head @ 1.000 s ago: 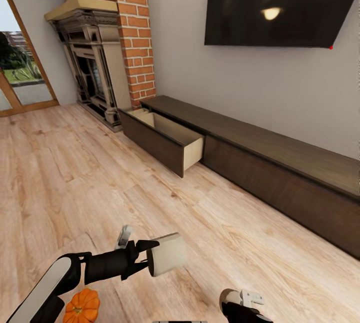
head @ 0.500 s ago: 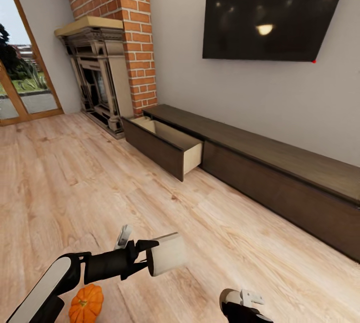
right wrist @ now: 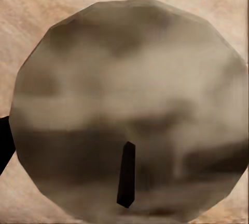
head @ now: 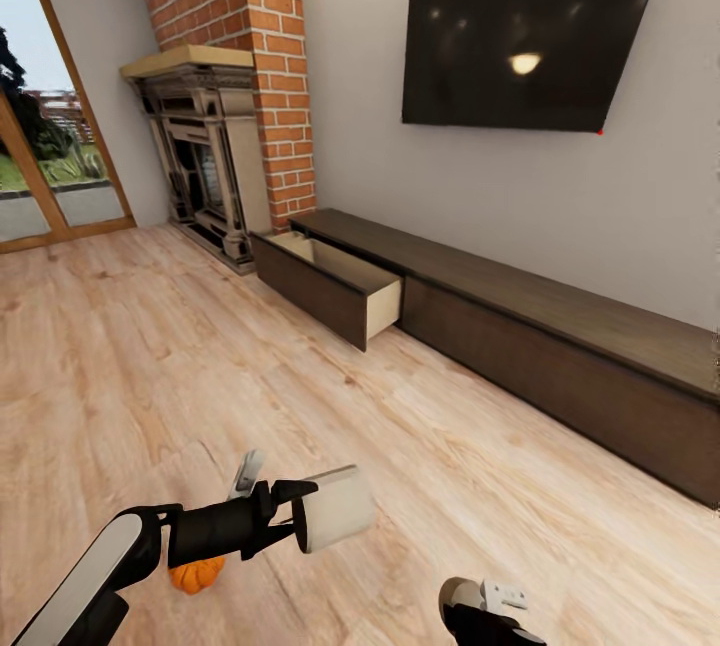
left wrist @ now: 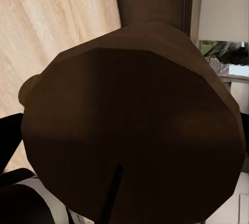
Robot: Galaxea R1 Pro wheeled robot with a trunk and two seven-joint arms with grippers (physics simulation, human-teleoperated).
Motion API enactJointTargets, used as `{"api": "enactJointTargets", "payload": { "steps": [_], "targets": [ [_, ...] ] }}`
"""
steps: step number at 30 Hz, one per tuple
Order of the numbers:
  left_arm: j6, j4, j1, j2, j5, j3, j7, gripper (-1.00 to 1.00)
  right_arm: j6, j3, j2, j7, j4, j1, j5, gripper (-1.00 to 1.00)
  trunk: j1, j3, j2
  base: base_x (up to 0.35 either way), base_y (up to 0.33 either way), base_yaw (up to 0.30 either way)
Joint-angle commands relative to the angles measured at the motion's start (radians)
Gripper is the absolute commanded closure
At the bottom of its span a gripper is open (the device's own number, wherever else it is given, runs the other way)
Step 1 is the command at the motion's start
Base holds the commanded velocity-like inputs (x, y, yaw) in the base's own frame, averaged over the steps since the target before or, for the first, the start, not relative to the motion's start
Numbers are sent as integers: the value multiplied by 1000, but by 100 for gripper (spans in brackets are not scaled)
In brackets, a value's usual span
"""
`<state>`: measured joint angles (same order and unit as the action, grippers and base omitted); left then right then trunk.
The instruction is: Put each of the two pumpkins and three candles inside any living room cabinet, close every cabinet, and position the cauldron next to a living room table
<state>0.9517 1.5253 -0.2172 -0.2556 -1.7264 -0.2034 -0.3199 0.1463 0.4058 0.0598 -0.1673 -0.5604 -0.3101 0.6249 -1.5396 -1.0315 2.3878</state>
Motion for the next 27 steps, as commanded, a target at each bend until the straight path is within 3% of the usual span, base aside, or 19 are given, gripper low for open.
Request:
{"api": "enactJointTargets", "payload": {
  "steps": [1, 16, 27],
  "targets": [
    [-1, 1, -1, 0, -15, -1, -7, 100, 3, 9, 2, -10, -3, 0, 10, 100, 5, 2, -7, -340, 0, 33],
    [-1, 1, -1, -1, -15, 0, -7, 100, 4, 9, 2, -11, -3, -1, 10, 100, 62, 49, -112, -331, 0, 235],
    [-1, -1, -1, -1, -15, 2, -7, 100, 3, 10, 2, -11, -1, 0, 9, 100, 104, 84, -189, -81, 0, 271]
  ]
}}
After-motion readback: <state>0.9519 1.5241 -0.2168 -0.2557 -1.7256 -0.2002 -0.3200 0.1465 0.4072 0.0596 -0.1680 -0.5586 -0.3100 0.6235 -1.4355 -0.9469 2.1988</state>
